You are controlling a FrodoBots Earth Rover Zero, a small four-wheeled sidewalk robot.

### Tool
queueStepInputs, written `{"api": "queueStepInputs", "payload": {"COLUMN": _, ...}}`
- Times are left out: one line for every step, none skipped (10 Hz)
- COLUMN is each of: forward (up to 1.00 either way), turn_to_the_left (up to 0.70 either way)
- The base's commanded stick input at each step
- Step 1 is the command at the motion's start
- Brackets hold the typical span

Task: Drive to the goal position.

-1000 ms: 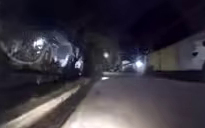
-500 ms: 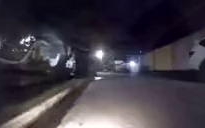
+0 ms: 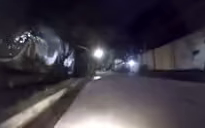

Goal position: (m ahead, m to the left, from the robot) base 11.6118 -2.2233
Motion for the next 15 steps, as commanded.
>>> {"api": "queueStepInputs", "payload": {"forward": 0.7, "turn_to_the_left": 0.0}}
{"api": "queueStepInputs", "payload": {"forward": 0.7, "turn_to_the_left": 0.0}}
{"api": "queueStepInputs", "payload": {"forward": 0.7, "turn_to_the_left": 0.0}}
{"api": "queueStepInputs", "payload": {"forward": 0.7, "turn_to_the_left": 0.0}}
{"api": "queueStepInputs", "payload": {"forward": 0.7, "turn_to_the_left": 0.0}}
{"api": "queueStepInputs", "payload": {"forward": 0.7, "turn_to_the_left": 0.0}}
{"api": "queueStepInputs", "payload": {"forward": 0.7, "turn_to_the_left": 0.0}}
{"api": "queueStepInputs", "payload": {"forward": 0.7, "turn_to_the_left": 0.0}}
{"api": "queueStepInputs", "payload": {"forward": 0.7, "turn_to_the_left": 0.0}}
{"api": "queueStepInputs", "payload": {"forward": 0.7, "turn_to_the_left": 0.0}}
{"api": "queueStepInputs", "payload": {"forward": 0.7, "turn_to_the_left": 0.0}}
{"api": "queueStepInputs", "payload": {"forward": 0.7, "turn_to_the_left": 0.0}}
{"api": "queueStepInputs", "payload": {"forward": 0.7, "turn_to_the_left": -0.11}}
{"api": "queueStepInputs", "payload": {"forward": 0.7, "turn_to_the_left": -0.25}}
{"api": "queueStepInputs", "payload": {"forward": 0.7, "turn_to_the_left": -0.34}}
